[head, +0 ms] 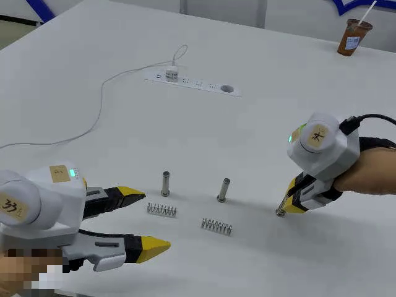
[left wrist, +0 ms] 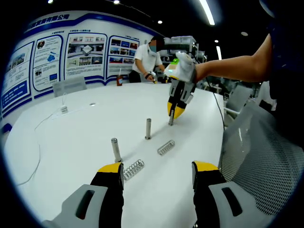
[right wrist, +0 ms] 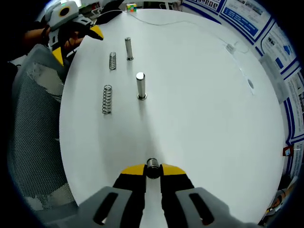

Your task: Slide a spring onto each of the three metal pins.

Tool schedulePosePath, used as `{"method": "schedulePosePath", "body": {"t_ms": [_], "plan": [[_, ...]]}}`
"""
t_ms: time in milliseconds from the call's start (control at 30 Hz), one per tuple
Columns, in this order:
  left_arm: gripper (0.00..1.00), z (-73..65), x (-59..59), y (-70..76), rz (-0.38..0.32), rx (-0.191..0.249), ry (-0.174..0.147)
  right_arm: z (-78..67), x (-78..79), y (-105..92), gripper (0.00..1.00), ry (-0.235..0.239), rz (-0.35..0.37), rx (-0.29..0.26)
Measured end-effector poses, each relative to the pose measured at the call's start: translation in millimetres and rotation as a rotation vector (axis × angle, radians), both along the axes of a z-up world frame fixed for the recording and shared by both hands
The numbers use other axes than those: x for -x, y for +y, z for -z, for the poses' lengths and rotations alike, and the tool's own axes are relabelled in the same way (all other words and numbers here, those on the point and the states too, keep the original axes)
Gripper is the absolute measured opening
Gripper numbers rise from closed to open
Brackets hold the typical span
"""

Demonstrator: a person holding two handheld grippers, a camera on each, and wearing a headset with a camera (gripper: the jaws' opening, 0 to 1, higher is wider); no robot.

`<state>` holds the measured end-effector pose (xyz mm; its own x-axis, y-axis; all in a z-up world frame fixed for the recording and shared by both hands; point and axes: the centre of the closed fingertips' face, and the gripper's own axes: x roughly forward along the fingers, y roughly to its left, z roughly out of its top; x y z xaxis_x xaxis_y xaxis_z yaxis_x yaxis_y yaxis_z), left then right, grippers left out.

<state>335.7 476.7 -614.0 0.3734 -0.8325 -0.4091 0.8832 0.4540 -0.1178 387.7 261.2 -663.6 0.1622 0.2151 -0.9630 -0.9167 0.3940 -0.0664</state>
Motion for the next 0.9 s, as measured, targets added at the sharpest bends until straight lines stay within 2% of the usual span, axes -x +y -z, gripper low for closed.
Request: {"method": "schedulePosePath", "body": {"t_ms": [267, 533, 733, 900], "plan": [[0.6, -0.3, -0.8, 0.7, -0.002, 0.002, -0.001, 5.7, -0.7, -0.9, 0.13, 0.005, 0.009, 0.0], [0.6, -1.5, -1.1, 0.0, 0.001, 0.004, -0.005, 2.7, -1.7, -1.9, 0.17, -0.009, 0.014, -0.007], [0.6, -2.1, -0.9, -1.1, 0.006, 0.005, -0.008, -7.9, -0.3, -0.2, 0.22, -0.036, 0.006, -0.006], [0.6, -2.5, -0.6, -3.4, 0.015, 0.004, -0.01, -22.1, 1.0, 6.3, 0.24, -0.066, -0.006, -0.015]]}}
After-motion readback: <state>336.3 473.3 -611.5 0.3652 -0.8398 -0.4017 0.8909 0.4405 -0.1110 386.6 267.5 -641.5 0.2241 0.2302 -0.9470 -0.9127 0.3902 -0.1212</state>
